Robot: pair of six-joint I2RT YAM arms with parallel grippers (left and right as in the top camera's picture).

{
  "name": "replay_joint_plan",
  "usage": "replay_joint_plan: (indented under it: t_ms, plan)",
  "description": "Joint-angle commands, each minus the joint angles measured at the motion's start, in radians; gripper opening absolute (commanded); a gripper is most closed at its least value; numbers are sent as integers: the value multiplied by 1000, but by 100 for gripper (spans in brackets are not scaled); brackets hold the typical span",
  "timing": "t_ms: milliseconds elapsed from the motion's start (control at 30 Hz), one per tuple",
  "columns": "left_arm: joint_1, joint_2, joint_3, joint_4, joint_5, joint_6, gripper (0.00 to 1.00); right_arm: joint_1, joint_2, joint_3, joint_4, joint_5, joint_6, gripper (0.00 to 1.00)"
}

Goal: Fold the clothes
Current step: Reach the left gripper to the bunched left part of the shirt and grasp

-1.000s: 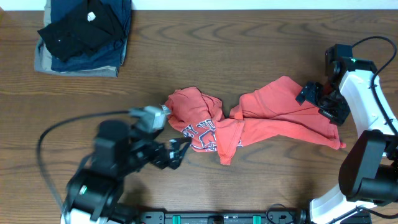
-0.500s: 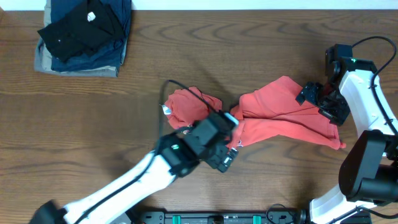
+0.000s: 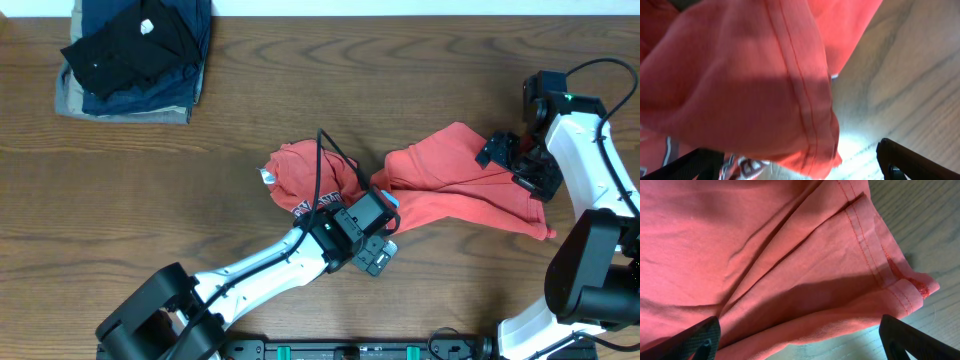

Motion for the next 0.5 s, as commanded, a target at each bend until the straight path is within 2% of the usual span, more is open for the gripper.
replay_joint_plan:
  t_ms: [0,167,467]
  plan:
    - [-2,5,21,36,-32,-14,98,-2,-18,2,0,3,16,99]
    - [-2,23,21,96,-47,-14,99,-2,-18,2,0,3,16,99]
    - [-2,126,21,107,-48,-18,100,-2,-18,2,0,3,16,99]
